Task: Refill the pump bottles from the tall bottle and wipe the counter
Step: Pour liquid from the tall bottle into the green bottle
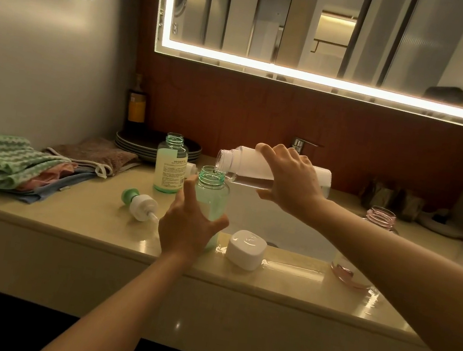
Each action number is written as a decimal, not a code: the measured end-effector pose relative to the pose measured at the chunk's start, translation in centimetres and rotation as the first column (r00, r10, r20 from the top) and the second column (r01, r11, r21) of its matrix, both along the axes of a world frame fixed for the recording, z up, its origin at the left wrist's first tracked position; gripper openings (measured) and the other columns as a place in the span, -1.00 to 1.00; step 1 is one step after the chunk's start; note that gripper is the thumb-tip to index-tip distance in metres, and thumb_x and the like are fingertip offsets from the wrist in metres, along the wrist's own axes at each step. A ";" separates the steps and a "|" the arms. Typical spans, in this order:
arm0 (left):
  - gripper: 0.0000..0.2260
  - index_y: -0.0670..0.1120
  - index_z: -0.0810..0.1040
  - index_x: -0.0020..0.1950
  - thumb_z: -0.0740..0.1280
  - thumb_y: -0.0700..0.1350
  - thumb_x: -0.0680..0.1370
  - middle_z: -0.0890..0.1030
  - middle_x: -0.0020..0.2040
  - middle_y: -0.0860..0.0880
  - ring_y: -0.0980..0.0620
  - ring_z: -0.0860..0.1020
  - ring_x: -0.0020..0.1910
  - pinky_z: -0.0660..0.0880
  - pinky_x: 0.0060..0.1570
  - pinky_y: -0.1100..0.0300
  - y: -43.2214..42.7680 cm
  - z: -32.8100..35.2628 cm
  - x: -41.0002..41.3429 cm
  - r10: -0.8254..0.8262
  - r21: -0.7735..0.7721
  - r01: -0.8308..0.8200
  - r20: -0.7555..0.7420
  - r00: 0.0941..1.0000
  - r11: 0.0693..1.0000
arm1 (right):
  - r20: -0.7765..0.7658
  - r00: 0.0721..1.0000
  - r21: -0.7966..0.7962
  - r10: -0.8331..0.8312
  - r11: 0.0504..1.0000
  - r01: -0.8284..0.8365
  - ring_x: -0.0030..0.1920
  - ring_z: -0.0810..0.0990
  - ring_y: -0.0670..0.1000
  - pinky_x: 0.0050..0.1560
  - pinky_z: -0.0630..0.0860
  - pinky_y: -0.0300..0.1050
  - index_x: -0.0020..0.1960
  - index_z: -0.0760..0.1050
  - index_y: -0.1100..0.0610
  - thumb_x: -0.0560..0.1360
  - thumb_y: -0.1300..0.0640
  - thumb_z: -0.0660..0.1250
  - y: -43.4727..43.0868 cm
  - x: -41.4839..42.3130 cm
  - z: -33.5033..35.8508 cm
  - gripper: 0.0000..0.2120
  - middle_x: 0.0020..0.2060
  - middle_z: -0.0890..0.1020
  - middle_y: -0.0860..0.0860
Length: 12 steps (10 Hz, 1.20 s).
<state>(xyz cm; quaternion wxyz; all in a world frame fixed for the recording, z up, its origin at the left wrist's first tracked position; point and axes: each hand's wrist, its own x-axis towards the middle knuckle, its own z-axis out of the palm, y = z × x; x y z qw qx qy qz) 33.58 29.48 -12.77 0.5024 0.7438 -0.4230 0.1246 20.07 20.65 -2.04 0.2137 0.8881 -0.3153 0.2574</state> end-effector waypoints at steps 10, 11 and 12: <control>-0.21 -0.01 0.11 0.36 0.44 0.20 0.31 0.49 0.21 -0.12 -0.11 0.54 0.06 0.51 -0.10 0.08 0.0 -0.1 0.2 0.005 0.022 -0.005 0.011 1.000 1.000 | -0.020 1.000 -0.023 -0.005 1.000 0.005 0.19 0.44 0.11 0.24 0.38 0.10 0.40 0.23 0.07 0.36 0.03 0.45 -0.1 0.0 0.2 -0.31 0.23 0.46 0.10; -0.21 -0.03 0.14 0.37 0.45 0.19 0.30 0.49 0.21 -0.13 -0.11 0.54 0.05 0.51 -0.11 0.07 0.0 -0.1 0.2 0.001 0.015 -0.001 0.009 1.000 1.000 | -0.017 1.000 -0.024 -0.003 1.000 0.003 0.19 0.44 0.11 0.24 0.38 0.10 0.40 0.23 0.07 0.36 0.03 0.46 0.0 -0.1 0.1 -0.31 0.22 0.46 0.10; -0.21 -0.03 0.15 0.38 0.45 0.20 0.30 0.49 0.22 -0.12 -0.10 0.53 0.07 0.51 -0.10 0.09 -0.1 -0.1 0.2 0.001 0.010 -0.001 0.008 1.000 1.000 | -0.020 1.000 -0.033 -0.002 0.999 0.001 0.19 0.44 0.12 0.24 0.38 0.10 0.40 0.23 0.07 0.36 0.03 0.46 0.0 -0.1 0.2 -0.31 0.22 0.46 0.11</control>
